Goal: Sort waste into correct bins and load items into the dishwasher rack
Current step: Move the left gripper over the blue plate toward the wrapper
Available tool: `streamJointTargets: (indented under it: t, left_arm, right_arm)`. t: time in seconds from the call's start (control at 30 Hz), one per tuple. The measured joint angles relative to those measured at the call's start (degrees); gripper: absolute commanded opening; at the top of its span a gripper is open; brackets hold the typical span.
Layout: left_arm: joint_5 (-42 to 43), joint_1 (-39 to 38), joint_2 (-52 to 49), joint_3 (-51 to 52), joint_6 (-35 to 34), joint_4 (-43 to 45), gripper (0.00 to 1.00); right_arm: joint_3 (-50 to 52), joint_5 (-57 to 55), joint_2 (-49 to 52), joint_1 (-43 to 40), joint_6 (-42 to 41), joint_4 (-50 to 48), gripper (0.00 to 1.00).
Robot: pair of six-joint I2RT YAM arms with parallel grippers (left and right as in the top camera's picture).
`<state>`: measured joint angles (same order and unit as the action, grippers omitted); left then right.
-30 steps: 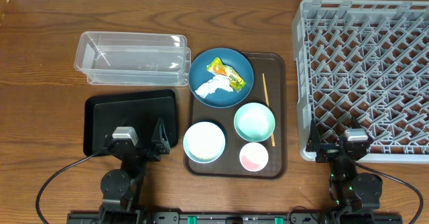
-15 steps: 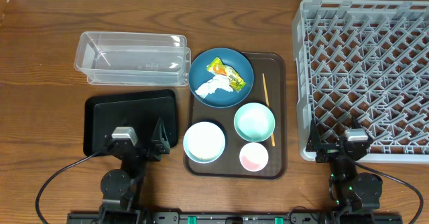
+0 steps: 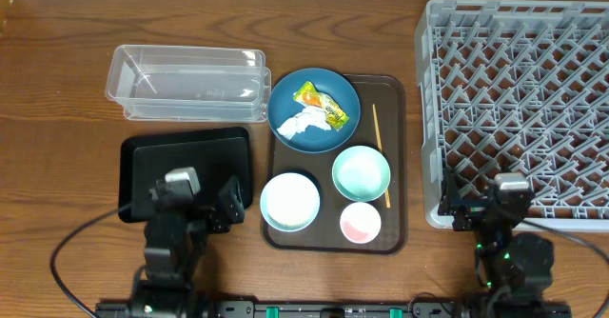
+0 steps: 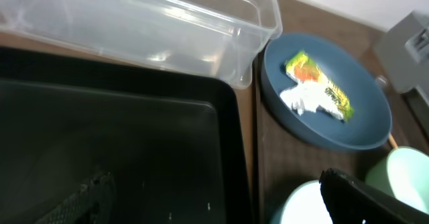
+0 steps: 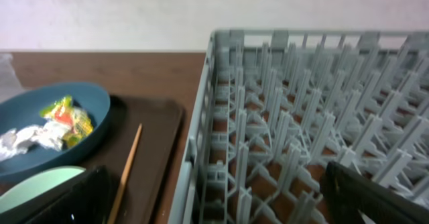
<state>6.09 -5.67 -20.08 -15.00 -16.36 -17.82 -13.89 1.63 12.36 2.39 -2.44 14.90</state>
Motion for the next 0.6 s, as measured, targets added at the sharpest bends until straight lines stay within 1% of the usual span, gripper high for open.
streamJointTargets:
  t: [0.03, 0.17, 0.37, 0.43, 0.47, 0.6]
  left_arm:
    - [0.04, 0.02, -2.25, -2.51, -0.07, -1.07, 1.0]
    - [0.22, 0.0, -11.34, -14.12, -0.15, -10.51, 1.0]
    - [1.46, 0.0, -24.44, -31.3, -0.04, -27.65, 1.0]
    - [1.62, 0.02, -27.82, -35.65, 0.07, -32.57, 1.0]
    - [1.7, 0.0, -29.27, -37.48, 0.09, -34.42, 0.98]
    - [2.01, 0.0, -32.26, -40.44, 0.09, -37.83, 0.98]
  right_arm:
    - [-1.53, 0.0, 1.44, 0.0, 0.0, 0.7, 0.99]
    - [-11.45, 0.37, 10.27, 0.0, -0.15, 8.37, 0.99]
    - [-26.99, 3.02, 23.71, 0.0, -0.57, 24.22, 0.99]
    - [-30.64, 3.43, 27.39, 0.0, -0.63, 28.81, 0.99]
    - [-32.17, 3.69, 29.03, 0.0, -0.74, 30.64, 0.99]
    - [-35.52, 4.02, 34.42, 0.0, -0.83, 34.4, 0.99]
